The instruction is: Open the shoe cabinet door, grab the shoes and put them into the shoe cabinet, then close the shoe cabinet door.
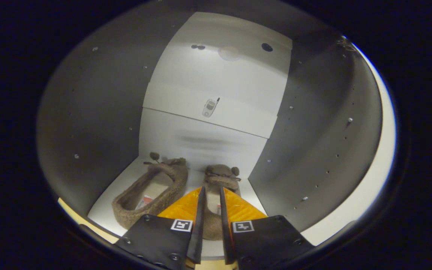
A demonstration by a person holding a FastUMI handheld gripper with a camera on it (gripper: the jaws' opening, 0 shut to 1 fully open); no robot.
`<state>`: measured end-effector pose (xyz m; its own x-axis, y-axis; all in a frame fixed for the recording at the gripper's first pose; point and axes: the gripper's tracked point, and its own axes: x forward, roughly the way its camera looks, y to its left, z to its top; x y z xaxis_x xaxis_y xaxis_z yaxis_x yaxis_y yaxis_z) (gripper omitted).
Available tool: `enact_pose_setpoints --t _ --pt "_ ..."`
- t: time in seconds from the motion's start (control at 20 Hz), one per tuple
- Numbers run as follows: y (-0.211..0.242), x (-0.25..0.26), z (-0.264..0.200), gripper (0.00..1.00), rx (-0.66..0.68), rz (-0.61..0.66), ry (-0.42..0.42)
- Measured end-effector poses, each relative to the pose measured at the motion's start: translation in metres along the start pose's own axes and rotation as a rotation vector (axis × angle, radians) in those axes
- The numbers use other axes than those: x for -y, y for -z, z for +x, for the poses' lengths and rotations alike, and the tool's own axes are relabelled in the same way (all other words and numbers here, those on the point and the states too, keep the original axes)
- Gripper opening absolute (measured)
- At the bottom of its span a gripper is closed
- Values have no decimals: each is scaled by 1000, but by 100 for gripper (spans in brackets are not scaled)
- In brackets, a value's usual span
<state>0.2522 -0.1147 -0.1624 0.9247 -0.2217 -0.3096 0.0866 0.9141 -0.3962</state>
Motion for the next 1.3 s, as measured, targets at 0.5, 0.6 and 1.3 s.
enact_pose_setpoints --t 0.5,0.6,1.3 --pt "-12 35 -101 24 99 80 7" --pt "-13 44 -125 24 121 98 5" --pt "6 115 -313 24 245 215 -28"
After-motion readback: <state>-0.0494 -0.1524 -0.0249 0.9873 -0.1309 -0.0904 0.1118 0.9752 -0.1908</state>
